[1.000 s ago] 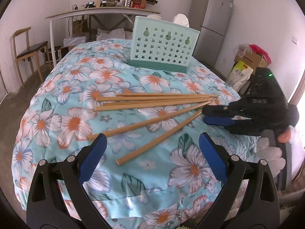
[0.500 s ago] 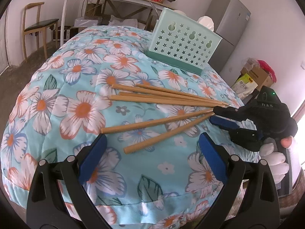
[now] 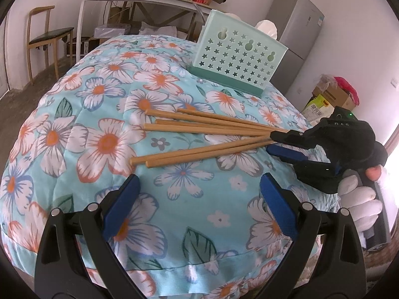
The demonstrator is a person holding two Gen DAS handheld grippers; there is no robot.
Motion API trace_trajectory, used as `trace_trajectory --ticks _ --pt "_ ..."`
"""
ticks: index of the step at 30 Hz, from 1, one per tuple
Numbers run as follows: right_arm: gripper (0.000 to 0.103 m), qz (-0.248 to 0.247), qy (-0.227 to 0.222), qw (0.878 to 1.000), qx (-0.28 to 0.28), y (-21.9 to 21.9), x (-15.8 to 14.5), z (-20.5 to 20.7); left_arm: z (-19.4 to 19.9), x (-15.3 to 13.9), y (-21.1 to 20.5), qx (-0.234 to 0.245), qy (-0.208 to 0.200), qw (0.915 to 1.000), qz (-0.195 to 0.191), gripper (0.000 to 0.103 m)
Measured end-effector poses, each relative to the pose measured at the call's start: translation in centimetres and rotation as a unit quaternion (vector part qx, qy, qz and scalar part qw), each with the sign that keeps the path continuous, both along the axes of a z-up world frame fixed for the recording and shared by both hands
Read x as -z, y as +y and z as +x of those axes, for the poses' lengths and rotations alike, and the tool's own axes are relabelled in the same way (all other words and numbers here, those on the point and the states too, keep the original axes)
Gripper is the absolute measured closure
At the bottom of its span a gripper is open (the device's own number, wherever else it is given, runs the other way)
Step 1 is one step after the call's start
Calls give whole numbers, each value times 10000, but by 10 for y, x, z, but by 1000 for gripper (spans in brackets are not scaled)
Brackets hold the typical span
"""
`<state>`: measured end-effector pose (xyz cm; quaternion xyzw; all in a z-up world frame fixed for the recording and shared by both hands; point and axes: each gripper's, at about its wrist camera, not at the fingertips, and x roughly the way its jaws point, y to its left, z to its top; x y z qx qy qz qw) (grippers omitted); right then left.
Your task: Organize utensils
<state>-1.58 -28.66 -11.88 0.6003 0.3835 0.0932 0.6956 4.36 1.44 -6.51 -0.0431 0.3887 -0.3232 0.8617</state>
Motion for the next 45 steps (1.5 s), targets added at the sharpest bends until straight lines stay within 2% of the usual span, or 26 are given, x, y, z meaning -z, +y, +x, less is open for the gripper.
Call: trace_trajectory --ticks 11,22,26,33,39,45 --pt "83 449 300 9970 550 -23 6 -26 -1 0 1 -3 -3 10000 -8 10" --pt "88 -8 320 9973 661 -13 2 -12 -2 0 3 -6 -3 10000 -24 10" --pt "96 -241 292 9968 710 -10 1 -8 -2 0 3 -7 15 10000 -31 10" --pt "96 -485 128 9969 612 -1 -4 -2 -1 -6 7 -128 66 9998 -126 10" --pt "96 -661 73 9966 487 13 -9 6 3 -20 14 -301 -108 9991 -293 10" --pt "102 -801 143 9960 382 8 -9 3 1 -32 0 -21 -293 9986 -429 10"
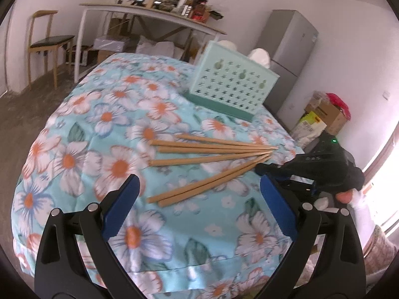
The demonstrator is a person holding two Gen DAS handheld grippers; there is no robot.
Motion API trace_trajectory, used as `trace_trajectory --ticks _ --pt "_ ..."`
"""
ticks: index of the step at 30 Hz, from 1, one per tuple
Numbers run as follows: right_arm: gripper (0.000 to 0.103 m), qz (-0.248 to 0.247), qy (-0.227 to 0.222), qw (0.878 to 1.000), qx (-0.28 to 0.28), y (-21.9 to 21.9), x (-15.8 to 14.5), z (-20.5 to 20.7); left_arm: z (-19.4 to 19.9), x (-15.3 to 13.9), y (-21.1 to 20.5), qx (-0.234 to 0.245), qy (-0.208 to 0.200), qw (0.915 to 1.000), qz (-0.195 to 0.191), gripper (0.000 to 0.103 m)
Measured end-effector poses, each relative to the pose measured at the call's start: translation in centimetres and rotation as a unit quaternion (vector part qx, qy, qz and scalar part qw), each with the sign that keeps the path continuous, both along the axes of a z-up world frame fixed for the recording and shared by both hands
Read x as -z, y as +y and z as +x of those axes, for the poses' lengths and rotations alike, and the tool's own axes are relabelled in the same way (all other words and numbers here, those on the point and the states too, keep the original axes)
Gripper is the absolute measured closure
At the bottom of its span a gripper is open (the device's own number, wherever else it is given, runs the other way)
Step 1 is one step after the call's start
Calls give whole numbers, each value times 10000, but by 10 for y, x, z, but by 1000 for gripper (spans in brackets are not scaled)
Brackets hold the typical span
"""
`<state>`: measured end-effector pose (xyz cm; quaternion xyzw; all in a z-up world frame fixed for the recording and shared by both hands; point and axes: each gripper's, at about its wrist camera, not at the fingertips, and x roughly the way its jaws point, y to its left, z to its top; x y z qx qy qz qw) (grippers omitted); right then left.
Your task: Organize utensils
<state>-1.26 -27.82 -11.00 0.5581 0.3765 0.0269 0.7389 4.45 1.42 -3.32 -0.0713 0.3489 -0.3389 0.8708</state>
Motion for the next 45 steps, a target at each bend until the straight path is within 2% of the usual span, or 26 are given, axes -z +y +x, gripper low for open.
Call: trace_trajectory --ticks 9,14,19,23,28,42,45 --pt "101 240 -137 9995 -133 -15 5 -7 -7 -4 -15 426 -335 9984 190 12" --pt "98 327 -257 9990 -137 -26 4 -12 -6 -4 -33 693 -506 9948 544 40" --pt "97 93 -361 9993 -104 -39 -3 -17 -12 -2 -66 1150 -916 9822 1165 56" --pt "97 150 -405 9991 -21 -49 1 -21 -16 9 -90 1524 -951 9723 1496 68" --pt "97 178 -478 9987 -84 -54 3 -23 -14 23 -111 1746 -960 9637 1779 73" --pt "97 406 -673 9968 -161 -61 9 -32 -1 27 -138 1953 -842 9556 2041 73" --pt "97 458 -714 9963 -119 -66 10 -38 -1 28 -145 2023 -859 9511 2170 81"
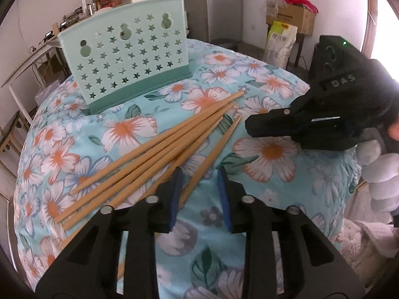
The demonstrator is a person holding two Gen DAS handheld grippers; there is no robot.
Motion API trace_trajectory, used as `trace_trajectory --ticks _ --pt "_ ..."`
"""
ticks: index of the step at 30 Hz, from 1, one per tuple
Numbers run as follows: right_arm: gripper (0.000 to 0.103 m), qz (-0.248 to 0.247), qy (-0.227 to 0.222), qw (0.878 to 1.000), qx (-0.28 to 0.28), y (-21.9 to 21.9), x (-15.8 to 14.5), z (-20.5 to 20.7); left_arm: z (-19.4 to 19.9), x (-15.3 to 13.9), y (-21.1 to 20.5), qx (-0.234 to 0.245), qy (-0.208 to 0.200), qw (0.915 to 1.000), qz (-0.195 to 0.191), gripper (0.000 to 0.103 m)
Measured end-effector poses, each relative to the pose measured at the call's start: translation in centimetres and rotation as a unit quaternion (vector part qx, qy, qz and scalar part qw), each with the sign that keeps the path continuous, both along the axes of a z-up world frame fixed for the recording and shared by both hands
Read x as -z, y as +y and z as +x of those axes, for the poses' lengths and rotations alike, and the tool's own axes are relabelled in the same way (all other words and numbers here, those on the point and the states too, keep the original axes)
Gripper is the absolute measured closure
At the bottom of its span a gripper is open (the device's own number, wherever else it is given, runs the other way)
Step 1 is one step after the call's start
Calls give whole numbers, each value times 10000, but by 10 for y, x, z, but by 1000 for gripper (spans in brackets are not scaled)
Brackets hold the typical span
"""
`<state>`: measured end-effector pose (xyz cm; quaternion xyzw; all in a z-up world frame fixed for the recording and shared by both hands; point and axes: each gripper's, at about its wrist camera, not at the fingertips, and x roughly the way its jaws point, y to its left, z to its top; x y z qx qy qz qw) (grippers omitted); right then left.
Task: Organize utensils
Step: 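Grasp one wooden chopstick with the left tool while the right tool grips another chopstick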
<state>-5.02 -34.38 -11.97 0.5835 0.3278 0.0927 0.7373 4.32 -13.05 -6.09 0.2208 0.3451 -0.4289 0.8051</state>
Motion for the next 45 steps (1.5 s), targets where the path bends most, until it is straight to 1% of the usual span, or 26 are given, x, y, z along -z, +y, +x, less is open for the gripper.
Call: trace_trajectory --ticks 1,5,7,12,14,16,21,23,26,27,28,33,34,38,40,42,45 --pt "97 18 -7 10000 14 -1 0 -1 -1 0 -1 16 -19 10000 21 86" --pt "97 61 -40 9999 91 -9 0 -9 -10 0 -1 215 -171 9995 129 91" --pt "97 68 -53 9999 118 -13 -1 -12 -16 -1 1 282 -235 9991 211 91" --pt "97 133 -92 9997 156 -21 0 -19 -22 -4 8 308 -81 9993 191 89" --pt "97 139 -116 9997 168 -23 1 -21 -20 -6 7 311 106 9994 109 81" --pt "97 136 -125 9997 182 -24 1 -23 -18 -7 2 316 217 9993 54 81" --pt "97 185 -173 9993 262 -28 1 -30 -15 -7 -24 476 212 9985 150 81" --pt "97 196 -198 9992 275 -30 2 -33 -9 -3 -33 415 296 9984 237 81" --pt "97 227 -241 9990 304 -30 3 -36 -3 -1 -45 343 409 9983 222 81" --pt "97 227 -248 9990 310 -30 4 -36 -2 -1 -47 332 406 9984 228 82" --pt "97 235 -253 9989 318 -31 4 -38 -2 0 -50 326 389 9984 234 87" --pt "95 306 -244 9983 425 -34 6 -49 -10 -6 -49 391 187 9989 159 93" --pt "94 324 -243 9982 445 -34 6 -49 -12 -9 -48 400 159 9990 138 96" --pt "89 446 -224 9974 522 -34 6 -55 -19 -26 -33 342 81 9993 -116 98" --pt "87 519 -197 9972 498 -31 6 -54 -19 -36 -22 241 57 9992 -302 98" --pt "87 583 -157 9972 436 -25 5 -48 -15 -47 -7 52 114 9981 -612 98" --pt "87 602 39 9977 302 -12 6 -34 -6 -60 18 -287 373 9928 -1103 98"
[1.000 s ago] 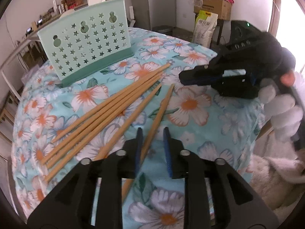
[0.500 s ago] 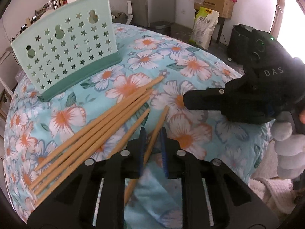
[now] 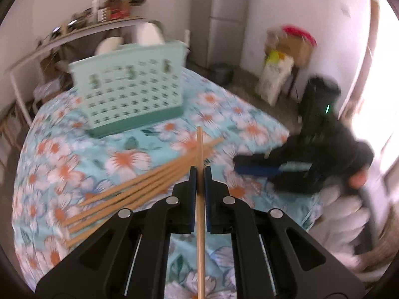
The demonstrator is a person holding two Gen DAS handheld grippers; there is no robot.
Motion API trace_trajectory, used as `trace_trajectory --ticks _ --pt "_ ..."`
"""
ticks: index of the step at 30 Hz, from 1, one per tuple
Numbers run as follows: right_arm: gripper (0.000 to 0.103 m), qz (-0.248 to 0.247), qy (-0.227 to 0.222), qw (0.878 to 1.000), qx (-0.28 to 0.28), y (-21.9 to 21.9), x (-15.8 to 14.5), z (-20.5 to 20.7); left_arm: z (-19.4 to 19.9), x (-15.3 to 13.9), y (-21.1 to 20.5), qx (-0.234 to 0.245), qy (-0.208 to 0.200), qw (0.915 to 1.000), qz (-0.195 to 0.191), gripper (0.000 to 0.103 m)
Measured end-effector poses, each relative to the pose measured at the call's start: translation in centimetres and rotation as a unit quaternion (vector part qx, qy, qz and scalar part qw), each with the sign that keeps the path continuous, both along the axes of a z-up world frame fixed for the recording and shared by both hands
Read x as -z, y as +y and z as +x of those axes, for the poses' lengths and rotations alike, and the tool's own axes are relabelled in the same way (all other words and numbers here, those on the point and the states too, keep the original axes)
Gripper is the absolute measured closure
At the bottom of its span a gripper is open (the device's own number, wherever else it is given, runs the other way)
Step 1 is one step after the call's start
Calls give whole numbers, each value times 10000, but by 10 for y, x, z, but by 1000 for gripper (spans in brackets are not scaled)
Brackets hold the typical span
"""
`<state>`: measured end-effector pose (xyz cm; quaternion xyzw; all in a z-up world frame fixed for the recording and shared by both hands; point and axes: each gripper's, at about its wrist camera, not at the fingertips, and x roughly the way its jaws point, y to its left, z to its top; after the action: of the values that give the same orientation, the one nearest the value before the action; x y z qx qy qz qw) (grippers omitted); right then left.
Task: Organize utensils
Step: 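Grasp one wooden chopstick with the left tool while the right tool grips another chopstick, then lift the chopsticks upright with both tools toward the mint-green holder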
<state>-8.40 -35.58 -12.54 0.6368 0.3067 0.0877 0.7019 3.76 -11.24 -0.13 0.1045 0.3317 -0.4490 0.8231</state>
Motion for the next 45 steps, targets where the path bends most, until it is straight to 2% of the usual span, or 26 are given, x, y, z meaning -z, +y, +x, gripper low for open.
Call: trace_trajectory --ticks 5,9,24,26,38,45 --pt "87 -122 297 9995 -69 13 1 24 13 -12 36 -387 330 9970 -576 98" --pt "88 31 368 9992 -152 21 3 39 20 -15 56 -577 477 9932 -889 98" --pt "90 -96 789 9965 -241 50 -3 75 36 -5 84 -729 730 9870 -1235 98" --pt "94 -157 837 9961 -222 54 -3 81 36 -4 87 -743 761 9863 -1261 98" --pt "93 -556 647 9961 -217 69 -15 82 50 -6 105 -1057 800 9820 -1344 97" --pt "93 -1491 75 9888 -57 64 -56 74 68 -15 105 -1350 943 9776 -1309 97"
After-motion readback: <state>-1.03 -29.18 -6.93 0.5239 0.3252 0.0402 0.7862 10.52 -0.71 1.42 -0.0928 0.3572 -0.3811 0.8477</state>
